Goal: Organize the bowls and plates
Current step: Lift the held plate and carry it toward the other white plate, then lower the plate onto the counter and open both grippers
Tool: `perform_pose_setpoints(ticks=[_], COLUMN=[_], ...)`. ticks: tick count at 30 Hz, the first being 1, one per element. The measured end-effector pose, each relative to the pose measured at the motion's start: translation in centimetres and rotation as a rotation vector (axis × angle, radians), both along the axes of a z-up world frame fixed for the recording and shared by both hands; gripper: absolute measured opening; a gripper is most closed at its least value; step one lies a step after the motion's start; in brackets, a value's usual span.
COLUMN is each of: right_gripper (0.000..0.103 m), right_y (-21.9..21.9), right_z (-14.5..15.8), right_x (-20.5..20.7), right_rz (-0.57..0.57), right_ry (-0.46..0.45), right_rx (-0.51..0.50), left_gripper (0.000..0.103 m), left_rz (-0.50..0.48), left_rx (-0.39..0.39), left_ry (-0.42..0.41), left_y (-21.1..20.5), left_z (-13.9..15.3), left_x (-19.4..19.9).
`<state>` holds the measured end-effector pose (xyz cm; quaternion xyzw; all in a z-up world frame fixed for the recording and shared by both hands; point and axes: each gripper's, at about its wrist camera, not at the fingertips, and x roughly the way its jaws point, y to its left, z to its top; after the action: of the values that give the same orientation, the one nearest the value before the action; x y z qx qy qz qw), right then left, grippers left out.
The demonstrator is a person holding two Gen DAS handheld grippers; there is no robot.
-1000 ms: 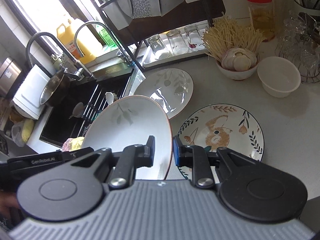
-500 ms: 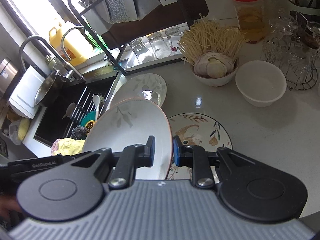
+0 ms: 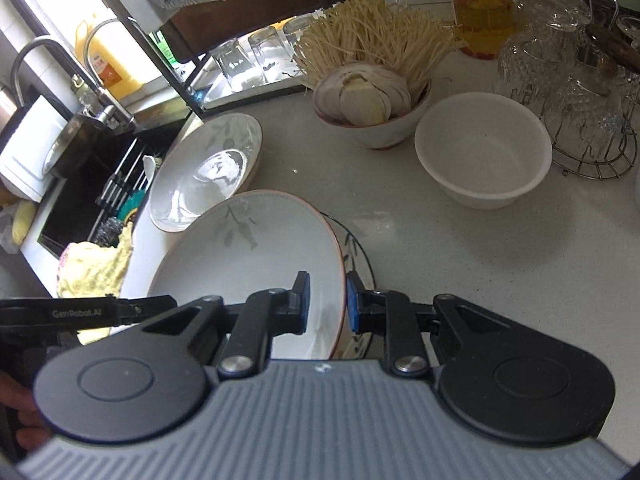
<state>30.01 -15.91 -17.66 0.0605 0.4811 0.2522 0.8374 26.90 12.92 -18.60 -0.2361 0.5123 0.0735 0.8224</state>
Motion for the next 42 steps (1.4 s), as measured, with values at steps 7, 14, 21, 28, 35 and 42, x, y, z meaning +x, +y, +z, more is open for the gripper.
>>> perform_pose_setpoints(ticks=[7,14,21,28,35,42], right_gripper=[0.022,0.022,0.022,0.023,0.024,0.023], right_y=[0.3,0.5,0.2,0.1,0.0,-0.4], right_z=[-0.6,-1.8,-2.7,-2.2,-1.0,2.2], right_x=[0.4,0.9,1.1,1.1,0.7,-0.3], right_rz=[0.062,0.096,0.102,0.074,0.059,0.052], right_ry=[-0.074,-0.079,-0.046,-0.044,-0.066,-0.108], right_rx=[-0.066,-0.109,-0.095,-0.053,-0.035,0.006], left_gripper=[0.02,0.02,0.022,0.049,0.052,0.056], left_rz=[0.009,0.01,0.017,0.023,0.021,0.015], left_rx=[0.053,0.066,0.061,0.08,0.101,0.15], left_ry=[0.026,0.042,0.048,0.031,-0.014,-0.076], left_y=[-1.3,-1.9,-2.1,-2.2,-2.2,-2.3], left_z=[-0.9,-1.3,-1.2,-0.3,1.7,4.8], left_x=[0.8,1.0,1.1,0.5,-0.5,-1.6])
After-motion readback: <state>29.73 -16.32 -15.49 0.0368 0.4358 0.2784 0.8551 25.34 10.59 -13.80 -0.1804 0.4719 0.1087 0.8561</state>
